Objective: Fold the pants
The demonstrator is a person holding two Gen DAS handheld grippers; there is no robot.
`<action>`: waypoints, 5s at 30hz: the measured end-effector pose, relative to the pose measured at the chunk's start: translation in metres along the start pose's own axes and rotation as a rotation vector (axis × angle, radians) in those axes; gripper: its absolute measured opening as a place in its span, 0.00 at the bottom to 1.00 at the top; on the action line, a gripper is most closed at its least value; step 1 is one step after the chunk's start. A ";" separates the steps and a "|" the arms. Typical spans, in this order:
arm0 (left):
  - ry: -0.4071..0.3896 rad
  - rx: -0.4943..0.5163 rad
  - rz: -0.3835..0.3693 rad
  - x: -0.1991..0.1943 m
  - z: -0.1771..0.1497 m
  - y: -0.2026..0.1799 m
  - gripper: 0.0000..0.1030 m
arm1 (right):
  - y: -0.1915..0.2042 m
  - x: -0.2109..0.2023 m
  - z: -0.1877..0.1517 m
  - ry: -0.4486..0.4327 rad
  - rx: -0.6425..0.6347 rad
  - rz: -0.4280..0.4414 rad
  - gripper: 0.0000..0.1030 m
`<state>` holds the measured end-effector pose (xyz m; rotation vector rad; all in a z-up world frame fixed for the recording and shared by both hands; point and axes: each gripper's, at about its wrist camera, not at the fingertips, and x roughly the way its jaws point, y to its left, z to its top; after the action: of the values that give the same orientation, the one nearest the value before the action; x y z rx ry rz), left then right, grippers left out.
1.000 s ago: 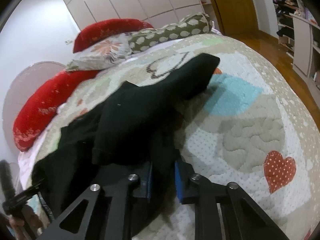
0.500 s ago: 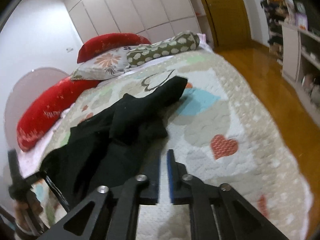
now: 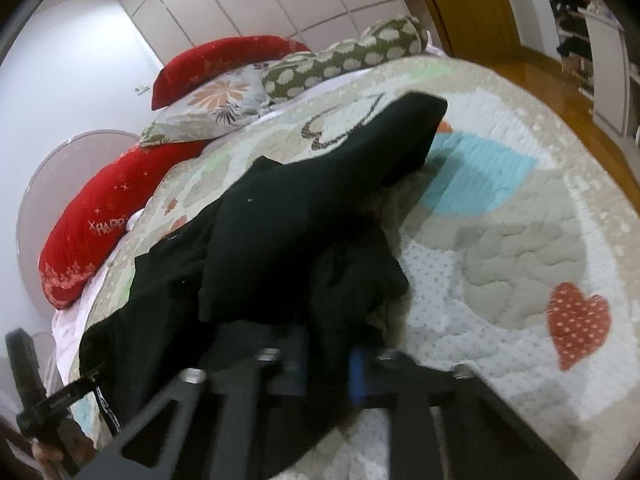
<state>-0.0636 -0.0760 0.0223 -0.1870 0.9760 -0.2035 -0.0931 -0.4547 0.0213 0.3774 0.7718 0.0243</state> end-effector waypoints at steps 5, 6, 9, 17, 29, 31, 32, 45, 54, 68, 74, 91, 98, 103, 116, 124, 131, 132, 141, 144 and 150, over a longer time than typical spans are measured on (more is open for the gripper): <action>-0.025 -0.001 -0.047 -0.015 0.000 0.000 0.54 | 0.007 -0.046 -0.006 -0.070 -0.045 0.020 0.03; -0.030 -0.001 -0.059 -0.019 0.000 0.000 0.54 | 0.007 -0.057 -0.007 -0.086 -0.052 0.021 0.03; -0.046 0.007 -0.073 -0.029 -0.001 -0.003 0.54 | 0.009 -0.095 -0.016 -0.116 -0.087 -0.009 0.03; -0.016 0.023 -0.060 -0.029 -0.014 -0.002 0.54 | -0.024 -0.150 -0.067 0.010 -0.123 -0.163 0.04; -0.009 -0.052 -0.054 -0.030 -0.019 0.014 0.56 | -0.091 -0.177 -0.059 -0.046 0.025 -0.242 0.47; 0.004 -0.049 -0.050 -0.027 -0.019 0.013 0.57 | -0.091 -0.153 -0.051 -0.027 0.024 -0.194 0.48; 0.019 -0.048 -0.042 -0.023 -0.019 0.012 0.57 | -0.093 -0.142 -0.049 -0.014 0.030 -0.168 0.48; 0.016 -0.023 -0.085 -0.024 -0.015 -0.008 0.33 | -0.062 -0.136 -0.038 -0.112 -0.084 -0.308 0.19; 0.054 0.013 -0.093 -0.025 -0.044 -0.010 0.23 | -0.117 -0.127 -0.041 0.026 -0.027 -0.567 0.30; -0.027 0.038 -0.022 -0.075 -0.037 0.009 0.23 | -0.109 -0.187 -0.035 -0.149 0.023 -0.537 0.53; -0.086 0.051 0.034 -0.092 -0.041 0.014 0.33 | -0.075 -0.185 -0.036 -0.162 -0.052 -0.336 0.53; 0.003 -0.005 0.043 -0.030 -0.031 0.007 0.58 | -0.026 -0.093 -0.073 0.082 -0.205 -0.221 0.55; 0.015 -0.012 0.023 -0.030 -0.033 0.012 0.58 | 0.002 -0.081 -0.073 0.091 -0.227 -0.144 0.55; 0.019 -0.018 0.015 -0.030 -0.034 0.012 0.60 | 0.022 -0.071 -0.078 0.113 -0.262 -0.105 0.55; 0.031 -0.003 -0.071 -0.031 -0.032 0.018 0.45 | 0.068 -0.046 -0.091 0.170 -0.344 -0.038 0.55; 0.009 -0.057 -0.145 -0.039 -0.033 0.024 0.27 | 0.100 -0.036 -0.091 0.183 -0.367 0.090 0.55; -0.048 -0.020 -0.136 -0.069 -0.032 0.024 0.23 | 0.155 -0.005 -0.109 0.261 -0.475 0.192 0.55; -0.047 -0.028 -0.132 -0.071 -0.033 0.029 0.23 | 0.160 -0.003 -0.111 0.269 -0.485 0.204 0.55; 0.065 -0.124 -0.111 -0.055 -0.047 0.062 0.40 | 0.182 0.010 -0.125 0.327 -0.563 0.252 0.55; 0.048 -0.085 -0.069 -0.068 -0.041 0.058 0.53 | 0.171 -0.001 -0.100 0.282 -0.553 0.231 0.55; -0.035 -0.071 -0.019 -0.087 -0.019 0.065 0.61 | 0.143 0.000 -0.029 0.147 -0.511 0.126 0.56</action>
<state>-0.1215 0.0071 0.0651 -0.2641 0.9475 -0.1831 -0.0964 -0.3122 0.0509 -0.0641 0.8543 0.3644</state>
